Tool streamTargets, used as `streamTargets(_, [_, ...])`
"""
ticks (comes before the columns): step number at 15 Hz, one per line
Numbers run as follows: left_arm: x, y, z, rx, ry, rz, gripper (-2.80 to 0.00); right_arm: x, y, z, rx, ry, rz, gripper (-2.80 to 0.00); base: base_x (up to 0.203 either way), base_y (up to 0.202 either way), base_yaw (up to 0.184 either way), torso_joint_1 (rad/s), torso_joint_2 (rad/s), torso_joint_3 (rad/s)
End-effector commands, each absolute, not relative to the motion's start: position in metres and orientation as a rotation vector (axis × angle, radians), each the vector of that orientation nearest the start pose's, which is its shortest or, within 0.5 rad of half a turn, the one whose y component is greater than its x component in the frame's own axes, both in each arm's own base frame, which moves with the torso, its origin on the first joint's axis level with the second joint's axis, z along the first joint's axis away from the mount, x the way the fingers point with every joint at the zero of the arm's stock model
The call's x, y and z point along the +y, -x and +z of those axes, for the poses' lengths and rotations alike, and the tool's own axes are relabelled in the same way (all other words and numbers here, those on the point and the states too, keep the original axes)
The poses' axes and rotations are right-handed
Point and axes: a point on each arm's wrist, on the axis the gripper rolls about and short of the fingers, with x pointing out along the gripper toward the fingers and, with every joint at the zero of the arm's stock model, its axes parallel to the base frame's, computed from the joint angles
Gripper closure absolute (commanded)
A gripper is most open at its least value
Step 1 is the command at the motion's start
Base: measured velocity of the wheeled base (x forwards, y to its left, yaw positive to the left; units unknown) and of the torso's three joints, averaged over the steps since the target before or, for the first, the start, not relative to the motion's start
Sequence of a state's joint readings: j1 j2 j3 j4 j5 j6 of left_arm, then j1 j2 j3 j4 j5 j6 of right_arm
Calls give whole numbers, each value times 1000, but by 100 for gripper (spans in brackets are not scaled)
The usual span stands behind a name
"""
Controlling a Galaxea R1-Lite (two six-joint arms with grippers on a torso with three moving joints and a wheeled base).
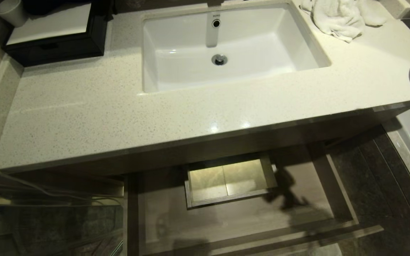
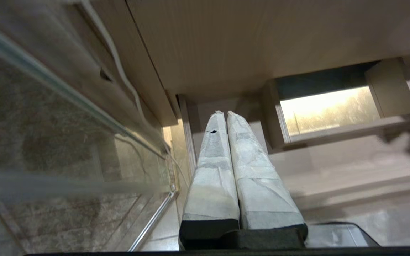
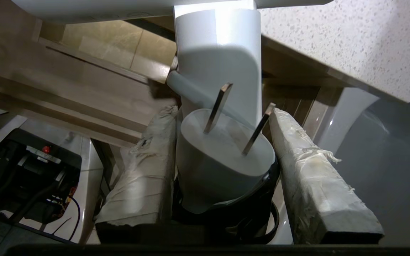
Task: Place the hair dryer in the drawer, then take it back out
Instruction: Put it into the drawer
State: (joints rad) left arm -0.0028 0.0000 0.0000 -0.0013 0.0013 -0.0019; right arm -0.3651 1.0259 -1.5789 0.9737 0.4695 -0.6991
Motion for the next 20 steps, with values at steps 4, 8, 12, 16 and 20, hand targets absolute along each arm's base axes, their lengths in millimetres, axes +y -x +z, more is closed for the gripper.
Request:
streamTargets(4, [0,23,75,0,3,-2,0,-1,-31,364,276,521,202,0,0,0,0,-314,126,-198])
streamTargets(8, [0,23,75,-1,2,-2,0,4,-16,359,267,520,178,0,0,0,0,-294,66,-233])
streamTargets(12, [0,23,75,0,3,-2,0,7,-6,354,266,508,112,0,0,0,0,-274,20,-258])
streamTargets(16, [0,23,75,-1,3,-2,0,11,6,349,258,523,77,0,0,0,0,-241,-26,-279])
streamTargets(20, [0,23,75,0,3,-2,0,10,12,348,283,531,-48,0,0,0,0,-297,148,-142])
